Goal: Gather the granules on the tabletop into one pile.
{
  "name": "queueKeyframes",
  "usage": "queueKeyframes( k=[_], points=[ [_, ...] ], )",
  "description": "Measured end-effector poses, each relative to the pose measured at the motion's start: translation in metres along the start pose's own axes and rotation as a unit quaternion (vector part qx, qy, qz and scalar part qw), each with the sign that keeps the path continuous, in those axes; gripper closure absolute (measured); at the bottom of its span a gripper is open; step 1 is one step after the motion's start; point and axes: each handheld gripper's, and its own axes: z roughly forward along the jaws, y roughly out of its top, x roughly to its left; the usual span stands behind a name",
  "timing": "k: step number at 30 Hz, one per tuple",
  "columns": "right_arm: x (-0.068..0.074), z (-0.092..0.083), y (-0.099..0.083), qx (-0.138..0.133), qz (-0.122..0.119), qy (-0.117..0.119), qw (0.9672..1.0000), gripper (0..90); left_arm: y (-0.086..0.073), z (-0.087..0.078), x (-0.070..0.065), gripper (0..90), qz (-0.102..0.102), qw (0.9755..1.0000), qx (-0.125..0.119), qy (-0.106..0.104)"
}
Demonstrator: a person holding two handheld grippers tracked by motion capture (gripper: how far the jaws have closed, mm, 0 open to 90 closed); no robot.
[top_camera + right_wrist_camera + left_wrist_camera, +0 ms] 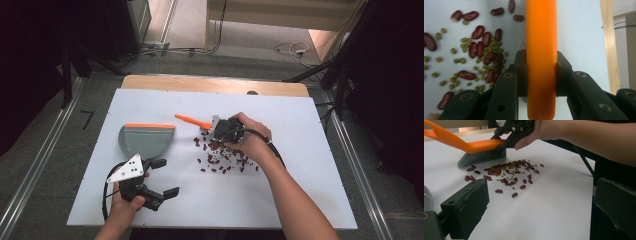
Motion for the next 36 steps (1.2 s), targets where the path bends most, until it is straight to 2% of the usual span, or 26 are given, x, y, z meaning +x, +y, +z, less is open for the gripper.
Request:
queueKeyframes(
  k=[3, 5, 10, 13, 17, 19, 22, 27, 28, 31, 36],
  points=[
    [0.003, -0.003, 0.000, 0.004, -0.010, 0.003, 0.9999, 68.5, 0.000, 0.000, 0.000, 0.8, 0.000, 1.0000, 0.001, 0.000],
    [0.008, -0.008, -0.005, 0.002, -0.016, 0.018, 0.9997, 68.5, 0.000, 0.000, 0.000, 0.8, 0.000, 1.0000, 0.000, 0.000],
    [0.015, -0.014, -0.012, -0.004, -0.017, 0.025, 0.9995, 68.5, 0.001, 0.001, -0.001, 0.8, 0.001, 1.0000, -0.001, 0.001],
    [0.021, -0.021, -0.016, -0.006, -0.030, 0.030, 0.9991, 68.6, 0.001, 0.001, -0.001, 0.8, 0.001, 1.0000, -0.002, 0.003],
    [0.020, -0.025, -0.018, -0.009, -0.028, 0.036, 0.9989, 68.4, 0.001, 0.001, -0.001, 0.8, 0.001, 1.0000, -0.002, 0.003],
    [0.013, -0.028, -0.019, -0.019, -0.014, 0.029, 0.9993, 68.4, 0.001, 0.001, -0.001, 0.8, 0.001, 1.0000, -0.002, 0.003],
    [0.005, -0.026, -0.014, -0.026, -0.004, 0.022, 0.9994, 68.4, 0.001, 0.001, -0.001, 0.9, 0.001, 1.0000, -0.002, 0.003],
    [0.001, -0.018, 0.002, -0.029, -0.014, 0.014, 0.9994, 68.4, 0.001, 0.001, -0.001, 0.9, 0.002, 1.0000, 0.000, 0.003],
    [0.003, -0.013, 0.011, -0.030, -0.022, 0.011, 0.9992, 68.4, 0.001, 0.001, -0.001, 0.9, 0.002, 1.0000, -0.001, 0.003],
    [0.006, -0.005, 0.020, -0.027, -0.038, 0.018, 0.9987, 68.4, 0.000, 0.001, -0.002, 0.9, 0.003, 1.0000, 0.001, 0.003],
    [0.017, -0.008, 0.020, -0.022, -0.059, 0.030, 0.9976, 68.6, 0.000, 0.000, -0.001, 0.9, 0.003, 1.0000, -0.001, 0.002]
  ],
)
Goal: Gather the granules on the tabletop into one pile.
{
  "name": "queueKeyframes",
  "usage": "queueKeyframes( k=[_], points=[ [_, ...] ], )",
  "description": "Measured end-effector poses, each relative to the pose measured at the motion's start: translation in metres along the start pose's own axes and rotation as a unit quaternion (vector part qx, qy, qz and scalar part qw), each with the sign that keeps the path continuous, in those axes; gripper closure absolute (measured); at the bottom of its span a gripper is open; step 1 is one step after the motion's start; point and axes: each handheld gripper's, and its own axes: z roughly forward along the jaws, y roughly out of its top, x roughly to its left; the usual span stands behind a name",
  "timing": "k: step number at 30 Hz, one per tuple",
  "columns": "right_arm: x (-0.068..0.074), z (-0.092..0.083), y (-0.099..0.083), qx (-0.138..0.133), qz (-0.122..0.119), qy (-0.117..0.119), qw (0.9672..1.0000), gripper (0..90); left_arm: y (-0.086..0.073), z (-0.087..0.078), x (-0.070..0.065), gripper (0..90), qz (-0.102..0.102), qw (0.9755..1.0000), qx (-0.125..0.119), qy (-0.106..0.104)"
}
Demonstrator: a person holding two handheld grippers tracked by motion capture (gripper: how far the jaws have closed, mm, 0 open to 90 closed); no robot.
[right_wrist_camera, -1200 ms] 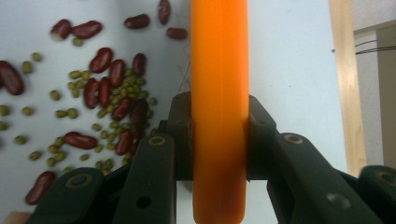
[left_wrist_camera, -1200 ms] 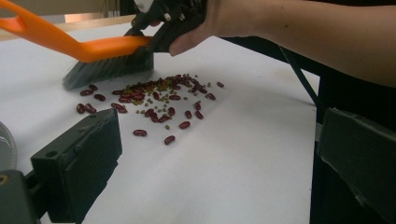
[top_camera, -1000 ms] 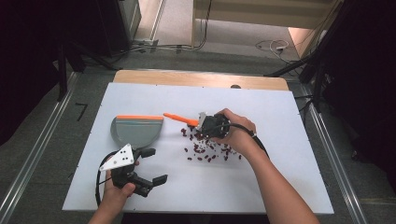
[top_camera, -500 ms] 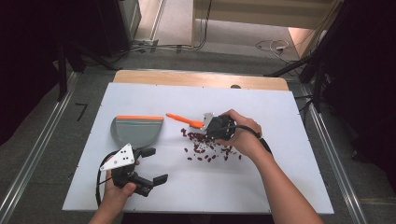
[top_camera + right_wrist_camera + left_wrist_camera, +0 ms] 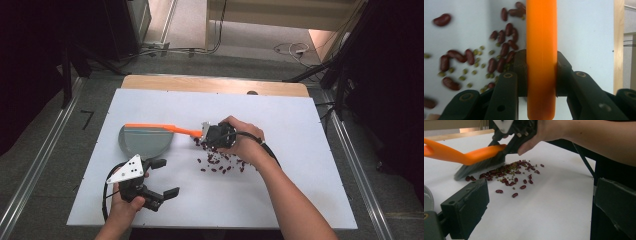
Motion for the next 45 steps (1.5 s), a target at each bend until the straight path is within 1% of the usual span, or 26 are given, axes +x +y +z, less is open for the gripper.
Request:
queueKeyframes(
  k=[5, 11, 12, 14, 16, 17, 18, 19, 22, 23, 25, 26, 28, 30, 32, 33, 34, 35, 36, 37, 38, 39, 41, 42, 44, 45],
  points=[
    [0.009, -0.010, -0.007, -0.003, -0.023, 0.016, 0.9996, 68.5, 0.000, 0.001, 0.000, 0.9, -0.002, 1.0000, -0.001, 0.001],
    [0.016, -0.016, -0.013, -0.006, -0.027, 0.022, 0.9994, 68.5, 0.001, 0.003, -0.001, 0.9, 0.000, 1.0000, 0.002, 0.000],
    [0.017, -0.017, -0.014, -0.008, -0.027, 0.030, 0.9992, 68.5, 0.001, 0.003, -0.001, 0.9, 0.000, 1.0000, 0.003, 0.000],
    [0.016, -0.020, -0.016, -0.008, -0.018, 0.027, 0.9994, 68.5, 0.001, 0.003, -0.001, 0.9, 0.001, 1.0000, 0.004, 0.001],
    [0.012, -0.029, -0.018, -0.018, 0.001, 0.020, 0.9996, 68.4, 0.000, 0.001, -0.001, 0.9, -0.001, 1.0000, 0.001, 0.002],
    [0.012, -0.029, -0.018, -0.018, 0.001, 0.020, 0.9996, 68.4, 0.000, 0.001, -0.001, 0.9, -0.001, 1.0000, 0.001, 0.002],
    [0.008, -0.039, -0.019, -0.026, 0.028, 0.029, 0.9988, 68.4, 0.000, 0.001, 0.000, 0.9, -0.002, 1.0000, -0.002, 0.003],
    [0.006, -0.044, -0.018, -0.032, 0.049, 0.042, 0.9974, 68.4, 0.000, 0.001, 0.000, 0.9, -0.002, 1.0000, -0.003, 0.002],
    [0.004, -0.059, -0.013, -0.039, 0.108, 0.090, 0.9893, 68.5, 0.001, 0.000, 0.001, 0.9, -0.002, 1.0000, -0.004, 0.004],
    [0.005, -0.063, -0.010, -0.038, 0.126, 0.106, 0.9855, 68.5, 0.001, 0.001, 0.001, 0.9, -0.001, 1.0000, -0.005, 0.004],
    [0.009, -0.067, -0.003, -0.032, 0.162, 0.146, 0.9755, 68.4, 0.001, 0.001, 0.000, 0.9, 0.000, 1.0000, -0.003, 0.004],
    [0.012, -0.066, 0.001, -0.036, 0.179, 0.158, 0.9705, 68.4, 0.001, 0.001, 0.000, 0.9, 0.001, 1.0000, -0.003, 0.004],
    [0.019, -0.063, 0.007, -0.039, 0.204, 0.190, 0.9597, 68.4, 0.001, 0.000, -0.001, 0.9, 0.000, 1.0000, -0.003, 0.004],
    [0.025, -0.056, 0.013, -0.032, 0.221, 0.217, 0.9503, 68.4, 0.001, 0.000, -0.001, 0.9, 0.000, 1.0000, -0.002, 0.005],
    [0.027, -0.047, 0.018, -0.023, 0.242, 0.245, 0.9385, 68.5, 0.001, 0.000, -0.001, 0.9, 0.000, 1.0000, -0.001, 0.004],
    [0.027, -0.042, 0.019, -0.020, 0.256, 0.261, 0.9308, 68.4, 0.001, 0.000, -0.001, 0.9, 0.000, 1.0000, -0.001, 0.004],
    [0.027, -0.042, 0.019, -0.020, 0.256, 0.261, 0.9308, 68.4, 0.001, 0.000, -0.001, 0.9, 0.000, 1.0000, -0.001, 0.004],
    [0.024, -0.032, 0.021, -0.011, 0.279, 0.271, 0.9211, 68.5, 0.001, 0.000, -0.001, 0.9, 0.001, 1.0000, -0.001, 0.004],
    [0.024, -0.032, 0.021, -0.011, 0.279, 0.271, 0.9211, 68.5, 0.001, 0.000, 0.000, 0.9, 0.001, 1.0000, -0.002, 0.005],
    [0.023, -0.027, 0.022, -0.009, 0.291, 0.272, 0.9172, 68.4, 0.001, 0.000, 0.000, 0.9, 0.001, 1.0000, -0.001, 0.004],
    [0.019, -0.018, 0.020, -0.008, 0.314, 0.276, 0.9081, 68.5, 0.001, 0.000, 0.000, 0.9, 0.001, 1.0000, -0.002, 0.005],
    [0.019, -0.018, 0.020, -0.008, 0.314, 0.276, 0.9081, 68.5, 0.001, -0.001, 0.000, 0.9, 0.001, 1.0000, -0.001, 0.005],
    [0.012, -0.011, 0.015, -0.007, 0.349, 0.285, 0.8928, 68.5, 0.000, -0.001, 0.001, 0.9, -0.001, 1.0000, -0.003, 0.005],
    [0.007, -0.007, 0.008, -0.005, 0.376, 0.291, 0.8796, 68.4, 0.000, -0.002, 0.001, 0.9, 0.000, 1.0000, -0.004, 0.006],
    [0.004, -0.005, 0.001, -0.007, 0.400, 0.290, 0.8695, 68.4, 0.000, -0.001, 0.002, 0.9, -0.001, 1.0000, -0.004, 0.005],
    [0.004, -0.005, 0.001, -0.007, 0.400, 0.290, 0.8695, 68.4, 0.000, -0.001, 0.002, 0.9, -0.001, 1.0000, -0.004, 0.005]
  ],
)
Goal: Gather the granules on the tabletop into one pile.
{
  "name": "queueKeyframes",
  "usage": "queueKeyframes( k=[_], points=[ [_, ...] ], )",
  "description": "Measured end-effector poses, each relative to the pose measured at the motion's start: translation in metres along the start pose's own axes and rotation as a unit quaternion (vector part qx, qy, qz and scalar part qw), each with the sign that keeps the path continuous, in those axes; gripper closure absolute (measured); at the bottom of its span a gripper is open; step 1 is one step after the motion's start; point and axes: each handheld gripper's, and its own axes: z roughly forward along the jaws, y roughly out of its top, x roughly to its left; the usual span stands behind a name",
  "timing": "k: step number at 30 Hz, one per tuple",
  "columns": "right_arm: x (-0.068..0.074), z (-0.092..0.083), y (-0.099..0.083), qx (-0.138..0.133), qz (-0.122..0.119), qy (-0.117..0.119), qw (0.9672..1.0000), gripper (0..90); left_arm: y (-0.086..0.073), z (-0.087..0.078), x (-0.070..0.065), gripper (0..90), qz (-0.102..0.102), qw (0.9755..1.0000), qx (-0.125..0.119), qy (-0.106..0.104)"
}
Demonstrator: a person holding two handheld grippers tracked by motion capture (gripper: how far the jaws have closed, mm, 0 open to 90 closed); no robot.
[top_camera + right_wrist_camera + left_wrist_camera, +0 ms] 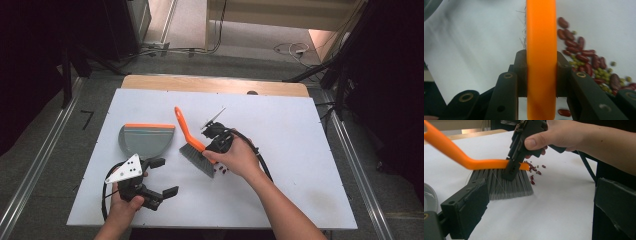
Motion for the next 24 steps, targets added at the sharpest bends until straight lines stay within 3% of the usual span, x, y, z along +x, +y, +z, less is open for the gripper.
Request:
queueKeyframes(
  k=[2, 5, 16, 24],
  points=[
    [-0.011, -0.005, -0.006, -0.010, 0.025, -0.007, 0.9996, 68.4, 0.000, 0.000, 0.000, 0.9, 0.001, 1.0000, 0.001, 0.000],
    [-0.021, -0.010, -0.013, -0.016, 0.045, -0.011, 0.9988, 68.4, 0.000, 0.001, -0.001, 0.9, 0.000, 1.0000, 0.003, 0.000],
    [-0.052, -0.025, -0.037, -0.037, 0.093, -0.016, 0.9949, 68.2, 0.000, 0.003, -0.002, 0.9, 0.001, 1.0000, 0.006, -0.002],
    [-0.065, -0.032, -0.047, -0.042, 0.108, -0.018, 0.9931, 68.2, 0.000, 0.004, -0.002, 0.9, 0.000, 1.0000, 0.007, -0.002]
  ],
)
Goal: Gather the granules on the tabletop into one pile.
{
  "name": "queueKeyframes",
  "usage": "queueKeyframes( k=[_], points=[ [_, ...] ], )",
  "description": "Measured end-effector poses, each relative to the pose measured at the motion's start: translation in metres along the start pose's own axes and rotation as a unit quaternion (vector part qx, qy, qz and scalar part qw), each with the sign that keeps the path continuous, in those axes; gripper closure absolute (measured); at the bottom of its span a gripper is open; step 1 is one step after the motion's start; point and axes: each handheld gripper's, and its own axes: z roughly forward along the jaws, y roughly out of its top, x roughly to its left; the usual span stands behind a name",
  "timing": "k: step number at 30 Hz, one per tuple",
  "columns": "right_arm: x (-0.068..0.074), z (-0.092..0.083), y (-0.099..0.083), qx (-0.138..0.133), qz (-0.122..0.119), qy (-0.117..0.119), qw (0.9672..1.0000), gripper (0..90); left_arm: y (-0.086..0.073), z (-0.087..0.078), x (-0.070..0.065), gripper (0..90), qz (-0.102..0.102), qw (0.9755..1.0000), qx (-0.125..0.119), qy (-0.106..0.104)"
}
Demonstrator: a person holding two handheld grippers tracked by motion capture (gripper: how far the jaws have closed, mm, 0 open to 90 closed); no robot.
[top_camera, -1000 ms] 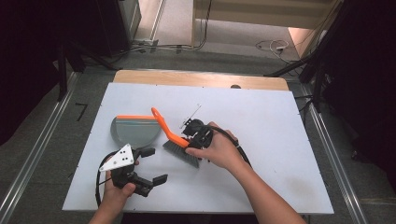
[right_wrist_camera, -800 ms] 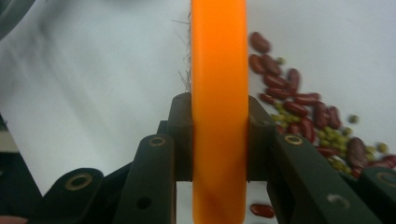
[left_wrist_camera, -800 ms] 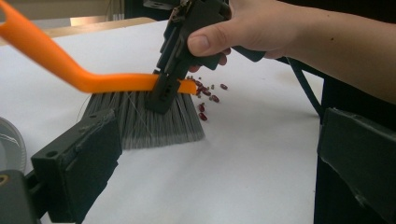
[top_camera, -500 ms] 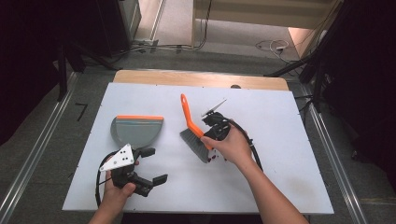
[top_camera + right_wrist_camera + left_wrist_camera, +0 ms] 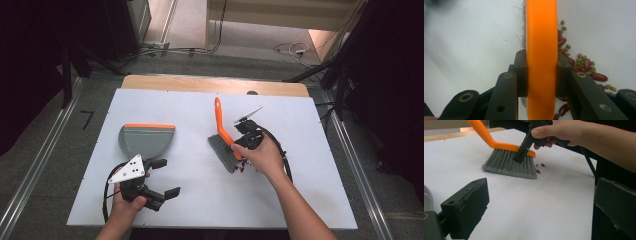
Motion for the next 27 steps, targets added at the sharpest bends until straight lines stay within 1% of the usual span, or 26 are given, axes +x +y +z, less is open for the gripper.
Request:
queueKeyframes(
  k=[3, 5, 6, 11, 14, 15, 16, 17, 18, 20, 21, 22, 23, 24, 25, 26, 27],
  points=[
    [-0.007, -0.004, -0.003, -0.001, 0.012, -0.003, 0.9999, 68.2, 0.000, 0.000, 0.000, 0.9, 0.001, 1.0000, 0.000, 0.000],
    [-0.008, -0.004, -0.003, -0.003, 0.011, -0.003, 0.9999, 68.2, 0.000, 0.000, 0.000, 0.9, 0.001, 1.0000, 0.000, 0.000],
    [-0.011, -0.006, -0.005, -0.002, 0.016, -0.003, 0.9999, 68.2, 0.000, 0.000, 0.000, 0.9, 0.001, 1.0000, 0.000, 0.000],
    [-0.014, -0.007, -0.007, -0.003, 0.022, -0.004, 0.9997, 68.1, 0.000, 0.000, 0.000, 0.9, 0.000, 1.0000, 0.000, 0.001],
    [-0.015, -0.009, -0.008, -0.006, 0.019, -0.007, 0.9998, 68.2, 0.000, -0.001, 0.000, 0.9, 0.000, 1.0000, 0.001, 0.002],
    [-0.014, -0.011, -0.008, -0.013, 0.010, 0.001, 0.9999, 68.4, 0.000, -0.001, 0.000, 0.9, 0.000, 1.0000, 0.001, 0.002],
    [-0.012, -0.014, -0.008, -0.013, 0.004, 0.002, 0.9999, 68.4, 0.000, -0.001, 0.000, 0.9, 0.000, 1.0000, 0.001, 0.002],
    [-0.010, -0.016, -0.008, -0.013, -0.007, -0.007, 0.9999, 68.4, 0.000, -0.001, 0.001, 0.9, 0.000, 1.0000, 0.001, 0.002],
    [-0.010, -0.016, -0.008, -0.013, -0.007, -0.007, 0.9999, 68.4, 0.000, -0.001, 0.001, 0.9, 0.000, 1.0000, 0.001, 0.003],
    [-0.007, -0.023, -0.008, -0.012, -0.025, -0.007, 0.9996, 68.4, 0.000, 0.000, 0.001, 0.9, -0.001, 1.0000, 0.000, 0.002],
    [-0.006, -0.026, -0.009, -0.011, -0.037, -0.005, 0.9993, 68.4, 0.000, 0.000, 0.001, 0.9, -0.001, 1.0000, 0.000, 0.002],
    [-0.004, -0.030, -0.009, -0.009, -0.053, -0.010, 0.9985, 68.4, 0.000, 0.000, 0.001, 0.9, -0.001, 1.0000, 0.001, 0.002],
    [-0.001, -0.037, -0.011, -0.003, -0.085, -0.023, 0.9961, 68.4, 0.000, 0.000, 0.001, 0.9, -0.001, 1.0000, 0.001, 0.003],
    [0.000, -0.040, -0.013, 0.001, -0.105, -0.031, 0.9940, 68.4, 0.000, 0.000, 0.001, 0.9, -0.001, 1.0000, 0.002, 0.003],
    [0.000, -0.040, -0.013, 0.001, -0.105, -0.031, 0.9940, 68.4, 0.000, 0.000, 0.001, 0.9, -0.001, 1.0000, 0.002, 0.003],
    [0.002, -0.043, -0.015, 0.006, -0.129, -0.035, 0.9910, 68.4, 0.000, 0.000, 0.001, 0.9, -0.001, 1.0000, 0.002, 0.003],
    [0.005, -0.048, -0.021, 0.013, -0.173, -0.034, 0.9843, 68.4, 0.000, 0.001, 0.001, 0.9, -0.001, 1.0000, 0.001, 0.003]
  ],
)
